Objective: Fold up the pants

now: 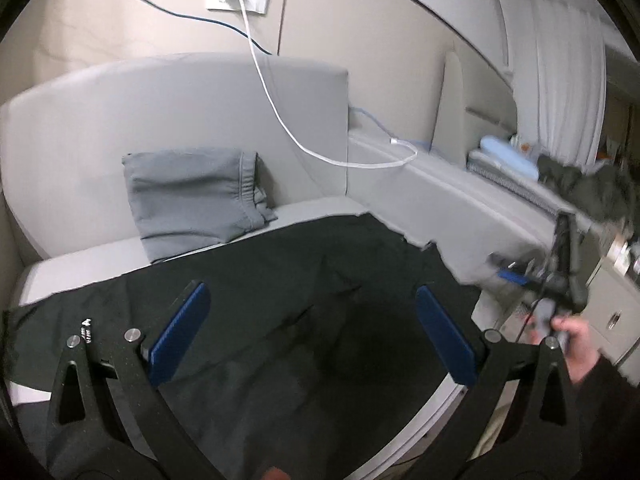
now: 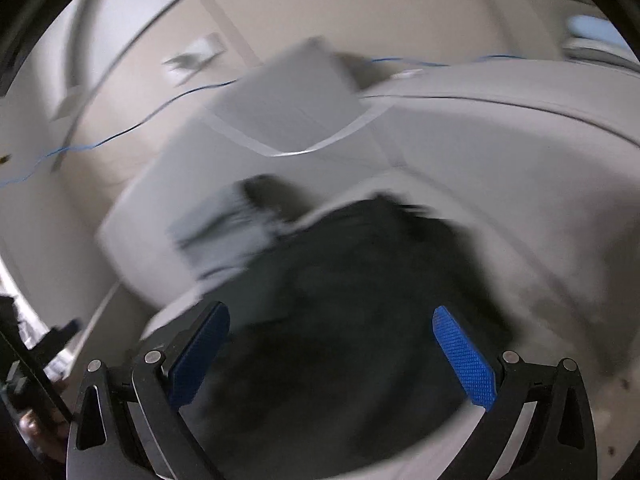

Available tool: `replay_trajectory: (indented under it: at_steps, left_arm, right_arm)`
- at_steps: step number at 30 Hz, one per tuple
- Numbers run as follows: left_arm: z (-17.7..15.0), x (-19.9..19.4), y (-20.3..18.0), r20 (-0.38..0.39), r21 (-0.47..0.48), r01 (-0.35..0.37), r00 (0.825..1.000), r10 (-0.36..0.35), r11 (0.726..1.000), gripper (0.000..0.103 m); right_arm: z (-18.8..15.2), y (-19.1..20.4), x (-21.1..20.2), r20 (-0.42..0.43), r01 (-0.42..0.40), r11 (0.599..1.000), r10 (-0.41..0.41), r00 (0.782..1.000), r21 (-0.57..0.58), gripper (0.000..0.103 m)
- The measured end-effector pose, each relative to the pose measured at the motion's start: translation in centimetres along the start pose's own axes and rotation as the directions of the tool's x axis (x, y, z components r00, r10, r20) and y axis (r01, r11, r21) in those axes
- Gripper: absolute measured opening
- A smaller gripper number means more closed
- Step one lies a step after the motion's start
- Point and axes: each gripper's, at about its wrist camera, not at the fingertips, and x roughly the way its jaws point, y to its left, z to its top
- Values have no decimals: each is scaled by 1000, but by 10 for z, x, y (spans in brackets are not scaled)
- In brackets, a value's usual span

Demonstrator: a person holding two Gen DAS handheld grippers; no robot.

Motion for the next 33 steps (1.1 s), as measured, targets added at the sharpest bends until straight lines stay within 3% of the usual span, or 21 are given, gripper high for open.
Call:
replay_trajectory:
  at_steps: [3, 5, 7, 9, 16, 19, 22, 26, 29, 33]
  left_arm:
    - [-3, -5, -12, 6, 16, 26, 1000, -26, 1000, 102]
    - [-2, -3, -8, 28, 15, 59, 998, -60, 998, 102]
    - [2, -2, 3, 43, 3, 73, 996, -73, 997, 102]
    - [5, -7, 14, 66, -26, 85, 994, -84, 996, 102]
    - [12, -16, 40, 103, -99, 97, 991, -87, 990, 102]
    - [14, -15, 45, 105, -115, 109, 990, -97, 987, 102]
    - [15, -16, 48, 111, -131, 113, 989, -98, 985, 102]
    - [15, -22, 50, 141, -133, 102, 987, -83, 986, 102]
    - [16, -27, 52, 166, -144, 120, 982, -96, 982, 102]
    - [16, -30, 50, 170, -133, 122, 980, -98, 984, 102]
  right_arm:
    - [-5, -41, -1, -44, 19, 993, -14, 999, 120, 103]
    - [-14, -57, 6, -65, -30, 983, 42, 997, 179, 99]
    - [-22, -69, 12, -67, -34, 976, 49, 997, 214, 85]
    - [-26, -77, 18, -79, -30, 975, 48, 996, 219, 57]
    - [-32, -96, 42, -118, 3, 962, 31, 992, 274, 55]
    - [-37, -101, 46, -103, -31, 950, 66, 992, 310, 55]
    - [-37, -107, 47, -126, 3, 959, 34, 991, 284, 41]
    - [-42, -108, 29, -131, 36, 949, 5, 991, 312, 45]
    - [-46, -116, 24, -142, 38, 934, 13, 990, 356, 74]
    - [-43, -121, 25, -121, 72, 917, -26, 992, 393, 77]
